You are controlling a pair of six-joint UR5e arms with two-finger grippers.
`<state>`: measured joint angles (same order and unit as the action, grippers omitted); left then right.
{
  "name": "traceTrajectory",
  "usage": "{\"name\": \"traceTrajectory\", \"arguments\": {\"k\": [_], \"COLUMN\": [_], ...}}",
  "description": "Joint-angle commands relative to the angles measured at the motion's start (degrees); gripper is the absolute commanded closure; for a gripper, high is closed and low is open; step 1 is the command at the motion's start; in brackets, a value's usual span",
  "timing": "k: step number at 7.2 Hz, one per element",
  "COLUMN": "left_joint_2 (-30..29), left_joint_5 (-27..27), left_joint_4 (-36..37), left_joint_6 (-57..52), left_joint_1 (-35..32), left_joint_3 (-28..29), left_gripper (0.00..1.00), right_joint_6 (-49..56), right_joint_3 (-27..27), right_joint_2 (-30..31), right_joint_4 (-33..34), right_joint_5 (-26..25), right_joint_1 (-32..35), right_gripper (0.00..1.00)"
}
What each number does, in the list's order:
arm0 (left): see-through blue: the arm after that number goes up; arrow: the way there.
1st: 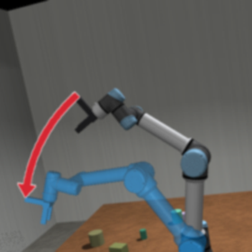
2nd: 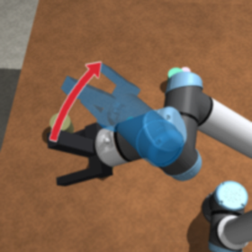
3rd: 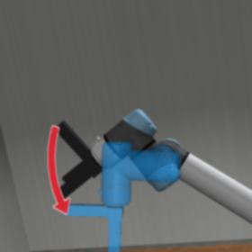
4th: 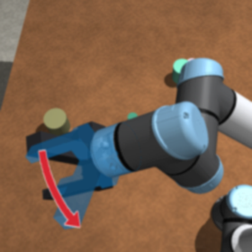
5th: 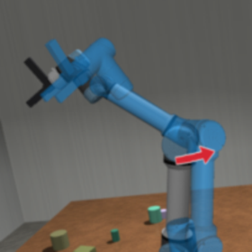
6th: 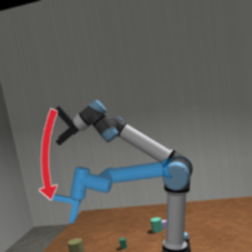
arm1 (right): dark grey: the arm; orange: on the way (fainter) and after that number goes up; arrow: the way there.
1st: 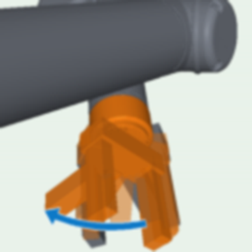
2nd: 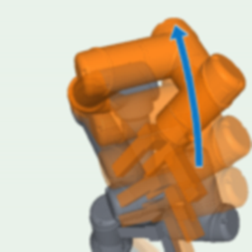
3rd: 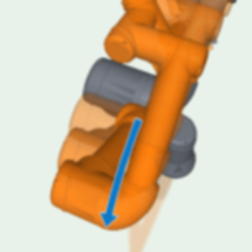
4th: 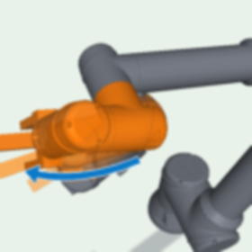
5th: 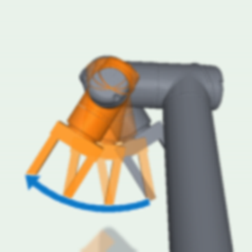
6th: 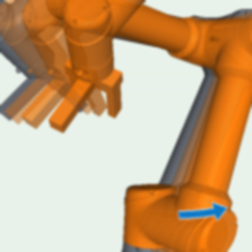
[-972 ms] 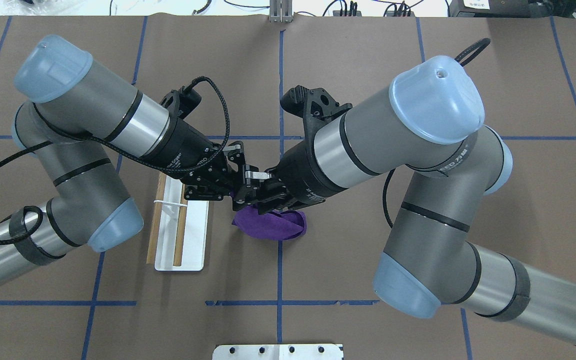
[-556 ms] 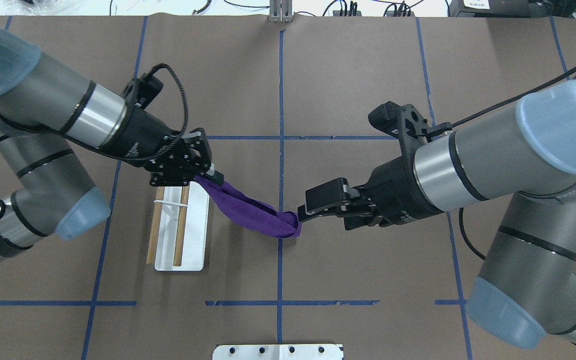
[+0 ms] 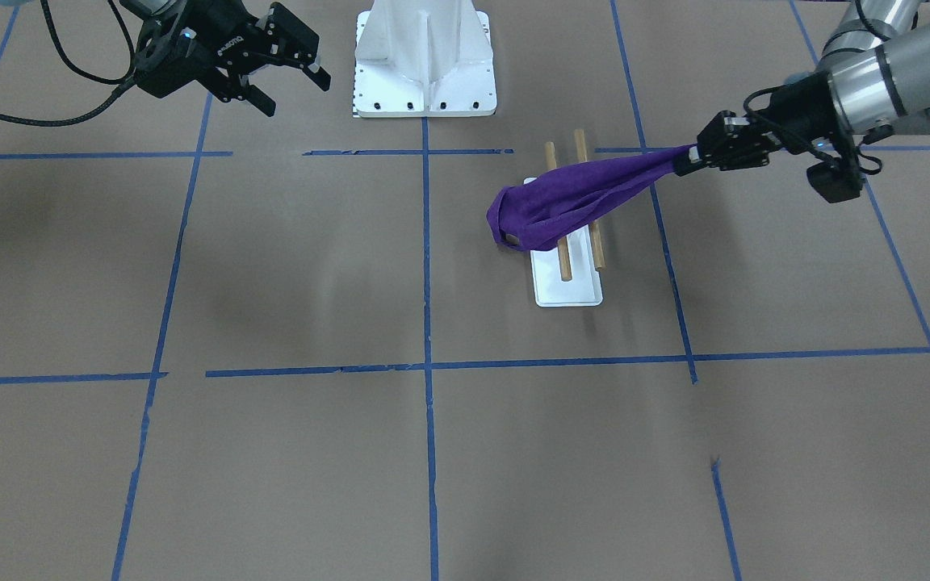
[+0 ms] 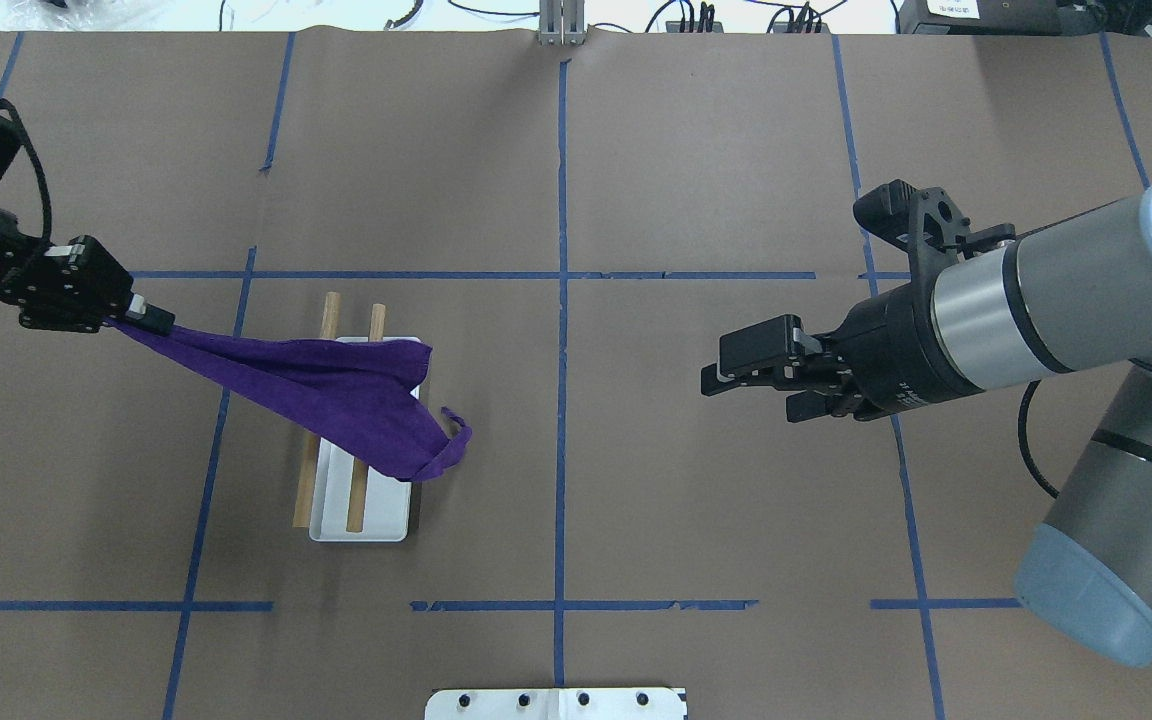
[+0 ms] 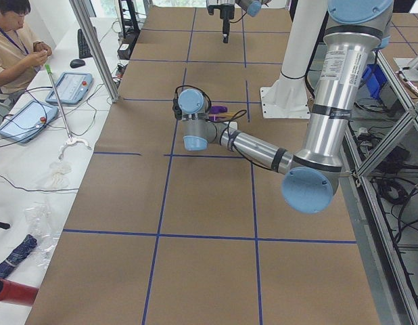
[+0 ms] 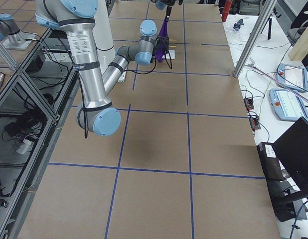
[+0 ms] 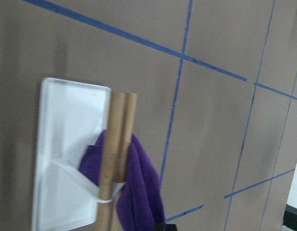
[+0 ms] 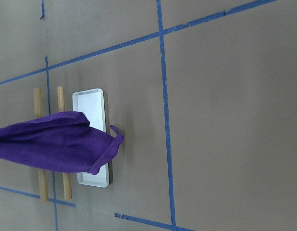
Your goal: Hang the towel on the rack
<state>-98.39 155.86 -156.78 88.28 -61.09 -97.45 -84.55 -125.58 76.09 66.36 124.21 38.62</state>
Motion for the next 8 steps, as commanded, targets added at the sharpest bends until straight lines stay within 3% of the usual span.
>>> {"name": "traceTrajectory", "arguments": {"k": [1,2,3,5,7,8], "left_joint_2": [1.7,1.7,1.9,3.3,6.2,8.5], "left_joint_5": [1.0,0.7,-0.8,-2.4,-10.4,-15.0], "left_joint_4": [-0.3,-0.3,-0.3,-0.3,-0.2,-0.1], "left_joint_6": [-2.5,-2.5,-2.5,-2.6,-6.0,-12.7], "left_joint_1": [-1.1,-0.9,-0.9,-1.5,-3.1,-3.9], "left_joint_3": [0.5,1.4,1.7,1.9,2.0,2.5], "left_gripper": [1.00,0.65,0.01,0.00,0.00,0.00], "right_joint_6": [0.1,0.1,0.0,0.1,0.8,1.8], "right_joint_3": [1.1,1.1,1.1,0.7,0.5,0.9], "right_joint_2": [0.3,0.4,0.9,3.2,9.7,13.1], "right_joint_4": [0.0,0.0,0.0,0.0,-0.1,0.1], "right_joint_5": [-1.7,-1.7,-1.7,-1.3,-0.8,-0.7], "right_joint_1": [0.3,0.3,0.3,2.1,7.6,10.3], "right_gripper": [0.00,0.00,0.00,0.00,0.00,0.00]}}
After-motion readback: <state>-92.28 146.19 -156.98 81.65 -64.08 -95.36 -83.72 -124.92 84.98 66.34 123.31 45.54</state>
